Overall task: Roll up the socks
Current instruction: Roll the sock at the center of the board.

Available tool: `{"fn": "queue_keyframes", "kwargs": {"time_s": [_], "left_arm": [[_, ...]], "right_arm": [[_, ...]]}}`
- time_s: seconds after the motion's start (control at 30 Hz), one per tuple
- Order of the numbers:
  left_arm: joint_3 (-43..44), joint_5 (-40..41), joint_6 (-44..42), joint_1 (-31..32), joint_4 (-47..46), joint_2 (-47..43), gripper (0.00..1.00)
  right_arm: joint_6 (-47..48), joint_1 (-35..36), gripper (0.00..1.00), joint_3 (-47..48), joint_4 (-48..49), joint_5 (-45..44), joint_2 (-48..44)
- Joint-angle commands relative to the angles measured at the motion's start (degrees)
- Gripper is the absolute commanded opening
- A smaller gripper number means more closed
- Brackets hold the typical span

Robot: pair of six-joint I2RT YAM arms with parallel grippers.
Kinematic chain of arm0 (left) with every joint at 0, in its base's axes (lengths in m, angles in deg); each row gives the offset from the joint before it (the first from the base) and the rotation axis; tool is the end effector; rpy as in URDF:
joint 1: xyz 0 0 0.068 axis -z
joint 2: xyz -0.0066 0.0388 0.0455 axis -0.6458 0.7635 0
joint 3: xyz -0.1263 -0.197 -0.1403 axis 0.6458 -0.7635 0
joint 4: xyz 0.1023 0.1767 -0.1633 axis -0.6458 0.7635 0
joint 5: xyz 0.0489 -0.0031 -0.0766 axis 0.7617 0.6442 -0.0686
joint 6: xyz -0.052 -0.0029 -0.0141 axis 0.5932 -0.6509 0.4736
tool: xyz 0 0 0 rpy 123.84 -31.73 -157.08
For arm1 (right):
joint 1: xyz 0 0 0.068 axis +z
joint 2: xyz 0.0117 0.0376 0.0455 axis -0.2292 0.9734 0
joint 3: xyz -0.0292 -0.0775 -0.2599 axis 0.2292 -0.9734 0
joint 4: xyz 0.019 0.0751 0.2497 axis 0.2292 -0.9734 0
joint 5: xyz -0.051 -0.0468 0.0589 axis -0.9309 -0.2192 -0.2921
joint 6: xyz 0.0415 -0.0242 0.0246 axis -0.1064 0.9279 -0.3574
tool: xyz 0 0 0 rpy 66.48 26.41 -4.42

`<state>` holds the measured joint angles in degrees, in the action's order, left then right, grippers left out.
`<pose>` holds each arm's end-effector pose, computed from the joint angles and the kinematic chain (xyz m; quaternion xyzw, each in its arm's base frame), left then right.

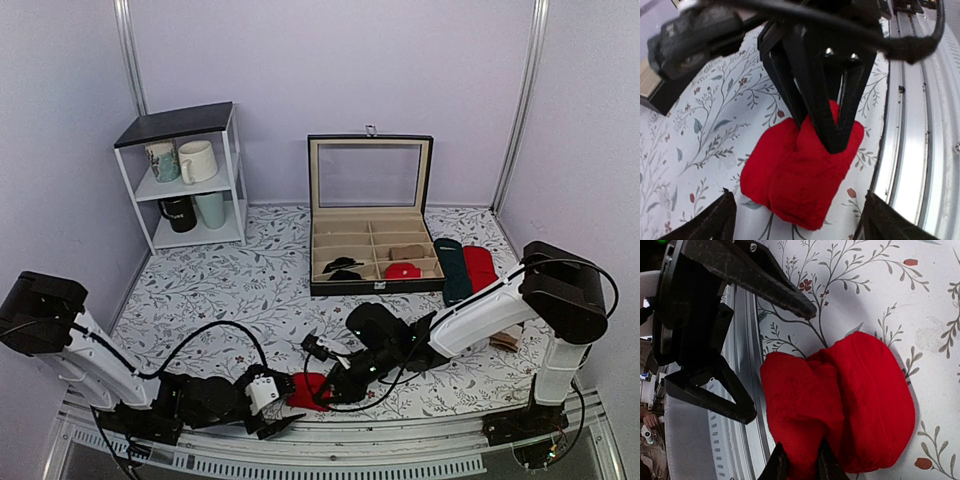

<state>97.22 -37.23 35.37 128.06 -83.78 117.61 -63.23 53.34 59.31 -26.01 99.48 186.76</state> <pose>0.0228 -0.2136 0.1026 0.4940 0.6981 -0.2169 0.4707 0.1199 0.3239 0.1103 -0.4690 0.7677 0.4250 0.1001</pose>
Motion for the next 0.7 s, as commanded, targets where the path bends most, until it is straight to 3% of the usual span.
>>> {"fn": "queue_keyframes", "kwargs": {"time_s": [0.0, 0.2, 0.47, 0.5, 0.53, 0.57, 0.6, 0.67], "left_arm": [[1.94, 2.65, -6.16, 0.82, -5.73, 1.52, 0.93], [2.03, -0.27, -6.67, 0.84, -7.23, 3.91, 0.93], [-0.34, -0.54, -3.83, 0.75, -13.8, 7.69, 0.78], [-0.49, -0.9, -3.99, 0.72, -14.73, 7.81, 0.71], [-0.46, -1.32, -4.1, 0.68, -15.15, 7.89, 0.57], [-0.43, -1.55, -4.19, 0.53, -15.37, 7.91, 0.35], [-0.32, -1.69, -4.15, 0.51, -15.79, 8.09, 0.21], [0.03, -2.17, -4.07, 0.48, -16.05, 9.06, 0.25]], "right_arm": [[-1.39, 0.01, 0.13, -1.66, -17.79, 0.75, 5.64], [-1.26, -0.61, 0.13, -1.07, -19.78, 1.84, 6.37], [-0.54, -0.92, 0.13, -0.97, -20.19, 2.48, 6.85], [-0.35, -0.93, 0.13, -1.03, -20.23, 2.35, 6.96], [-0.33, -0.9, 0.13, -1.0, -20.23, 2.33, 7.12], [-0.32, -0.93, 0.13, -1.01, -20.23, 2.35, 7.27], [-0.24, -0.89, 0.13, -1.01, -20.32, 2.33, 7.46], [-0.16, -0.86, 0.13, -0.92, -20.25, 2.63, 7.75]]}}
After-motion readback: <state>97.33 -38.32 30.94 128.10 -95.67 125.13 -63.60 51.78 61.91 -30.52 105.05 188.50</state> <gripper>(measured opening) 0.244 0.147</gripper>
